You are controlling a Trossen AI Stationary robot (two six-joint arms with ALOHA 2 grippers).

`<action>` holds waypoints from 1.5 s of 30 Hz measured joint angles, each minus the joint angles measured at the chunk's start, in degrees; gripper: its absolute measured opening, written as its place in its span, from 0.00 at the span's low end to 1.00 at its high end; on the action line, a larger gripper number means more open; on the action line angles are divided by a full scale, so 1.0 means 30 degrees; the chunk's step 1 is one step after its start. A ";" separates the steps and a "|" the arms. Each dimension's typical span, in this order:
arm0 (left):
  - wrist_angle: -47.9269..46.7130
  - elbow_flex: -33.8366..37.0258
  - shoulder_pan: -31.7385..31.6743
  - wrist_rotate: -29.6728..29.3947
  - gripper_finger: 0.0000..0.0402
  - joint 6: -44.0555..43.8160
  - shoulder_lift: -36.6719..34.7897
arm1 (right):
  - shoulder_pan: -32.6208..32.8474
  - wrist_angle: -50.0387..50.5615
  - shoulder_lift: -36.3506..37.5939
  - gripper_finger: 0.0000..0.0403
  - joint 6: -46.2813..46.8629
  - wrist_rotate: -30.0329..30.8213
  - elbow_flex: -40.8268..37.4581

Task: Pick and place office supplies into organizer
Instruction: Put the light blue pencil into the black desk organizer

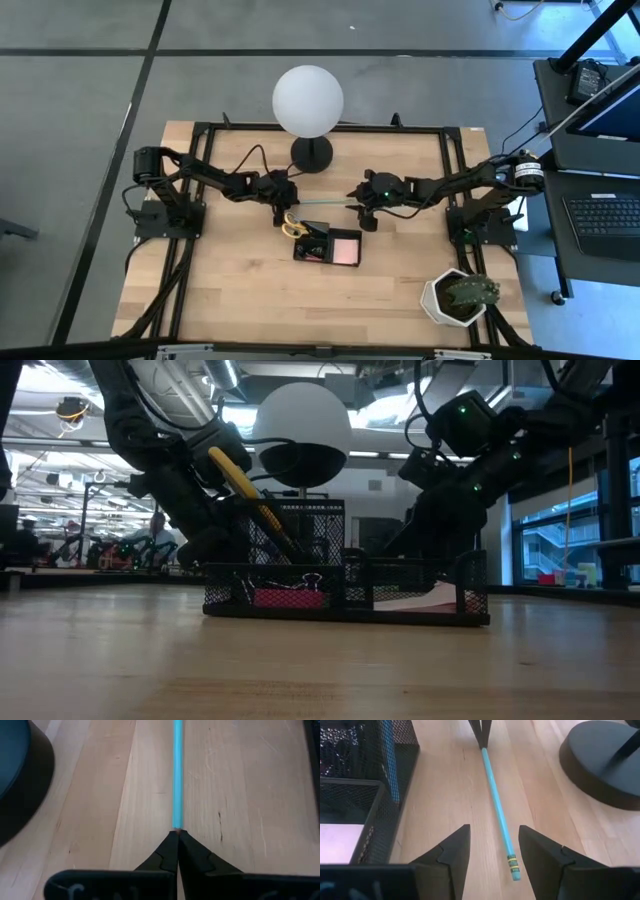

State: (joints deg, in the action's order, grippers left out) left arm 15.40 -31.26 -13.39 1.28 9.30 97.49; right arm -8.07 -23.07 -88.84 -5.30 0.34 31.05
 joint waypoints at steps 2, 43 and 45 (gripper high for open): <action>0.0007 0.0002 0.0000 0.0002 0.00 0.0000 0.0000 | -0.0008 0.0015 0.0000 0.42 0.0018 0.0007 -0.0008; 0.0022 0.0004 0.0007 0.0066 0.00 -0.0007 0.0001 | -0.1385 -0.1625 -0.3643 0.16 -0.0824 -0.0852 -0.0008; 0.0056 0.0005 0.0015 0.0009 0.01 -0.0004 0.0007 | -0.1385 -0.1625 -0.3643 0.11 -0.0817 -0.0860 -0.0008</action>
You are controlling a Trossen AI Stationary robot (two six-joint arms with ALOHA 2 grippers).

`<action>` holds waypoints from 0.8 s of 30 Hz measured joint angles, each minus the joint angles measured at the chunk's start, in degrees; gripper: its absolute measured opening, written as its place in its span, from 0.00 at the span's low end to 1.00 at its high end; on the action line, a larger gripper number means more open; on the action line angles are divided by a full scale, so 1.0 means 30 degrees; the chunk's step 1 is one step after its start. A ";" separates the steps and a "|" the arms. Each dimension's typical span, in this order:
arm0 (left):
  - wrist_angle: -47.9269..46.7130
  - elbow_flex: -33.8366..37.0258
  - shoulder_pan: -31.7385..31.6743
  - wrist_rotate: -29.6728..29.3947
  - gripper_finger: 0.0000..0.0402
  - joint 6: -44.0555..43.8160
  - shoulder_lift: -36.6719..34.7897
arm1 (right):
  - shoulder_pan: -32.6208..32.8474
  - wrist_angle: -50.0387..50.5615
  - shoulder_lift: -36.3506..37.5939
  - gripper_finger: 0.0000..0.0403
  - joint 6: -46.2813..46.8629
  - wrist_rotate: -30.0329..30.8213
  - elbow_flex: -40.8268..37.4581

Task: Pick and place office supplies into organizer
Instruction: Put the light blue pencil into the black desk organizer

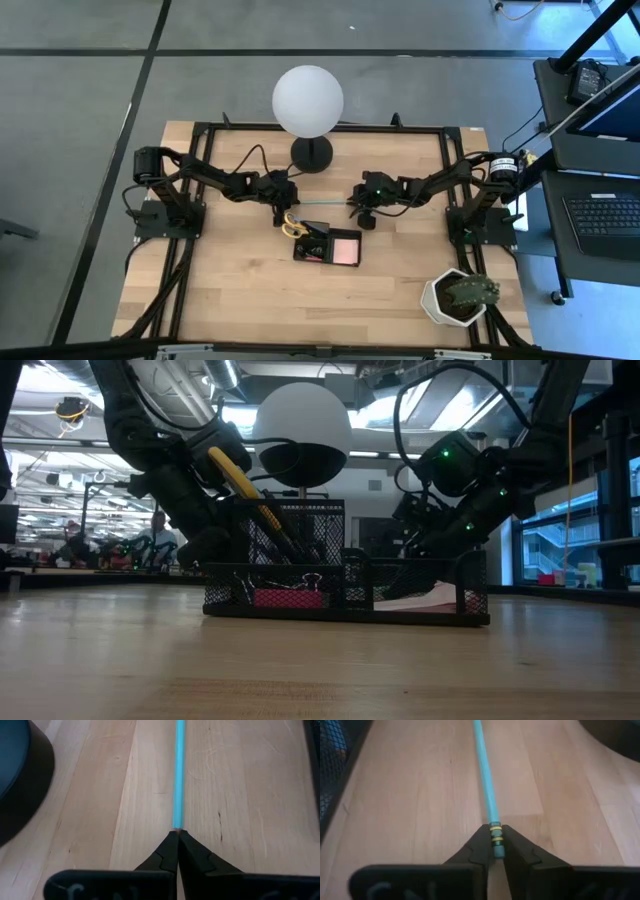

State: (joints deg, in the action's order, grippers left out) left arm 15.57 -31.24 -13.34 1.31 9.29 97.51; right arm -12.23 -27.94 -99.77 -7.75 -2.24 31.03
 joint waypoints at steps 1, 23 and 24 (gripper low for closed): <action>0.0074 0.0021 0.0007 -0.0133 0.01 -0.0011 0.0000 | 0.0007 0.0007 0.0000 0.09 -0.0003 -0.0003 0.0000; -0.7816 0.0152 0.1586 -0.1498 0.30 -0.0662 -0.7208 | 0.0022 0.1989 0.0060 0.04 0.1281 0.0883 0.1941; -0.8579 0.0152 0.1655 -0.1520 0.30 -0.1048 -0.7651 | 0.0023 0.3024 0.0066 0.04 0.1011 0.0955 0.2419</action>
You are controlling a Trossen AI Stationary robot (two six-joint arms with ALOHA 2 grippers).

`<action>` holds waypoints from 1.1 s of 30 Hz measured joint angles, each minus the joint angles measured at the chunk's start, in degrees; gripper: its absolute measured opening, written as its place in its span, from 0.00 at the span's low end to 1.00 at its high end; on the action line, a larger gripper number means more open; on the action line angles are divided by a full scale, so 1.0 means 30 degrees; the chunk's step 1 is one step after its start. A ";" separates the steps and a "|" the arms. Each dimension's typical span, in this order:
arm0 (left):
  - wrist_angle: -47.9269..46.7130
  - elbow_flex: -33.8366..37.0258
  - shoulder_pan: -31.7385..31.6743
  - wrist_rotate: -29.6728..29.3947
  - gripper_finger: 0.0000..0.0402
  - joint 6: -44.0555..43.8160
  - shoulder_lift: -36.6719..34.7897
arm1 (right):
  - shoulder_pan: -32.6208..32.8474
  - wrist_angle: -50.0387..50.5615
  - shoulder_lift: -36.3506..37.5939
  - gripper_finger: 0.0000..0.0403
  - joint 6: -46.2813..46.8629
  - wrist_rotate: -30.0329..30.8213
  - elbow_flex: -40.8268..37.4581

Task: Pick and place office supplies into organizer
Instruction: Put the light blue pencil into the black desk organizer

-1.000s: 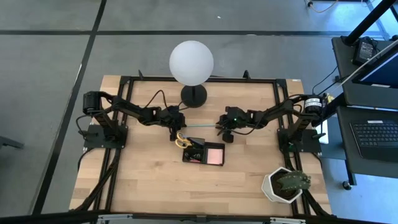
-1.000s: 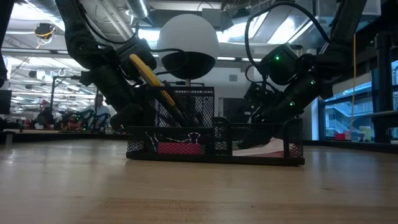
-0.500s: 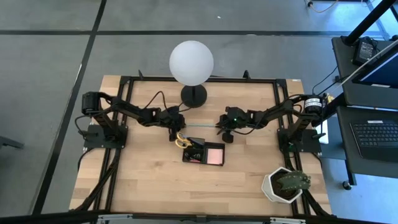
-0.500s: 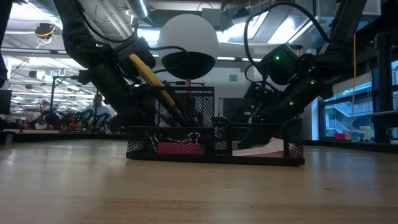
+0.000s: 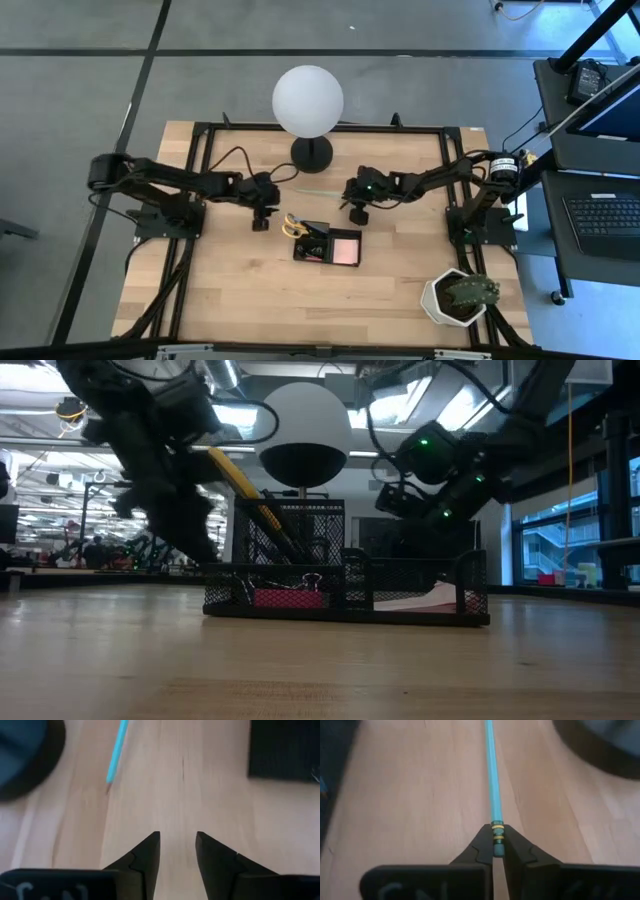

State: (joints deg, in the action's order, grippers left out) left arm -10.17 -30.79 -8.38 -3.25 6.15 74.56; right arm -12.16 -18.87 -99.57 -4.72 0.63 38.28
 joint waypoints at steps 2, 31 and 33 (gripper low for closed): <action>-0.1482 0.0000 0.0136 -0.0019 0.30 -0.0665 -0.0856 | 0.0150 0.2432 0.0000 0.04 -0.0229 0.0787 0.1061; 0.5395 0.6070 0.1550 0.0578 0.25 -0.2526 -1.1875 | 0.5142 2.6783 0.0007 0.05 -0.6676 1.2669 1.7946; 0.6031 0.6328 0.1550 0.0617 0.25 -0.2511 -1.2060 | 0.5708 2.7921 0.0007 0.05 -0.7585 1.3140 1.8651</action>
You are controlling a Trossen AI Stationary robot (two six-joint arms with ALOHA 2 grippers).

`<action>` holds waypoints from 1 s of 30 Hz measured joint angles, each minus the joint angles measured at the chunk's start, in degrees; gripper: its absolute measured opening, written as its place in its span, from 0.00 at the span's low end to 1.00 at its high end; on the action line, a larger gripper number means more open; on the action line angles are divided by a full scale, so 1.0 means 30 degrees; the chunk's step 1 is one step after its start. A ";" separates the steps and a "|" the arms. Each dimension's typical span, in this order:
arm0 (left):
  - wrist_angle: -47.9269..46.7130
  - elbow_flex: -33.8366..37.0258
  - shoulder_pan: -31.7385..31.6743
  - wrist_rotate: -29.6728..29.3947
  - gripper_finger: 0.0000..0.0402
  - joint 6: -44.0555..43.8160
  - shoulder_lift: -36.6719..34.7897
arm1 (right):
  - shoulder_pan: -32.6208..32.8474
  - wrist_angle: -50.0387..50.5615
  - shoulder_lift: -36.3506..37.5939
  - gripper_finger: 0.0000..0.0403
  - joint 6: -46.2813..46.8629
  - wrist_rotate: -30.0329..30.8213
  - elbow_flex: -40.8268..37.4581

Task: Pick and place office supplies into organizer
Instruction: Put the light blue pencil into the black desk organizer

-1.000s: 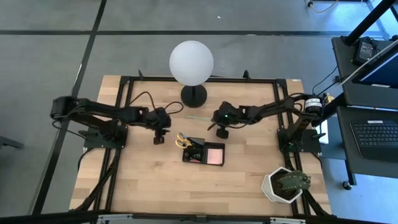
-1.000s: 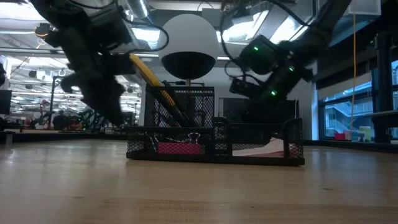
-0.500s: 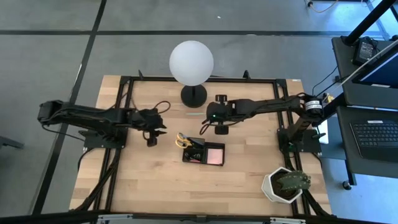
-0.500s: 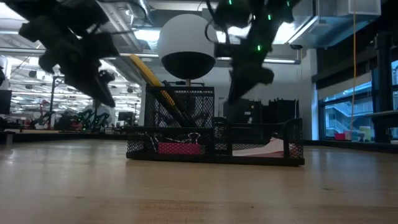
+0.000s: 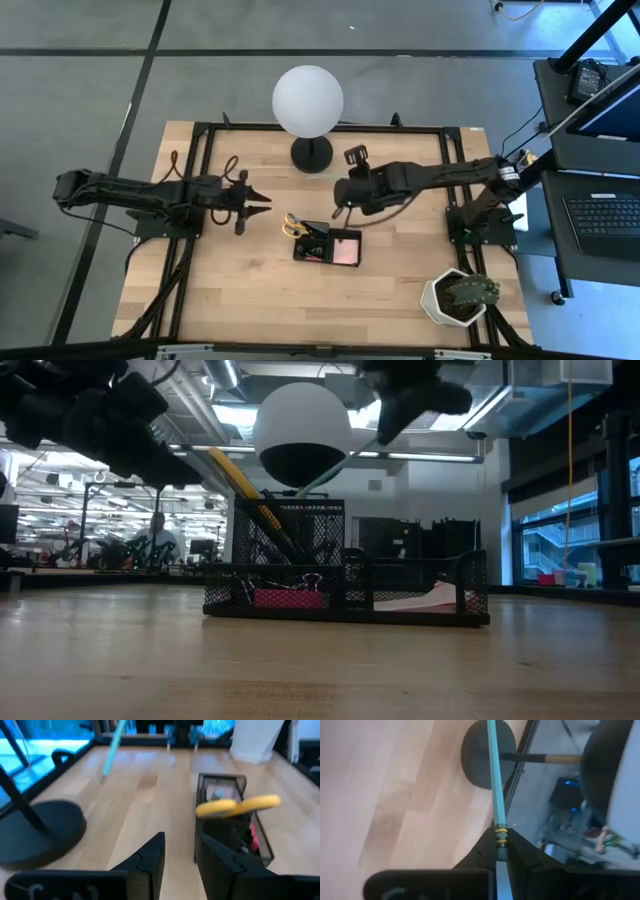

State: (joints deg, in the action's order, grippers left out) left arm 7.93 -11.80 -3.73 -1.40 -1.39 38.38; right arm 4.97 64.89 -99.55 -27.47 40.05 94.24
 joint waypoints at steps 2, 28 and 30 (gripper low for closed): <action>0.1496 0.0395 0.0000 0.0470 0.25 0.0213 -0.0012 | 0.0547 0.0787 0.0000 0.05 -0.0713 0.0385 0.0469; -0.0680 0.1344 -0.0306 0.0423 0.25 0.0715 -0.5937 | 0.7102 0.1108 -0.0058 0.05 -0.7509 0.5634 0.0590; -0.1268 0.1344 -0.0306 0.0003 0.25 0.0674 -0.6469 | 0.7370 0.1143 -0.0058 0.05 -0.7509 0.5629 0.0590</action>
State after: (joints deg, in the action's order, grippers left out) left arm 4.12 -7.77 -4.64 -1.39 0.63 18.98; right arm 27.07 68.32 -99.72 -50.00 56.93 96.01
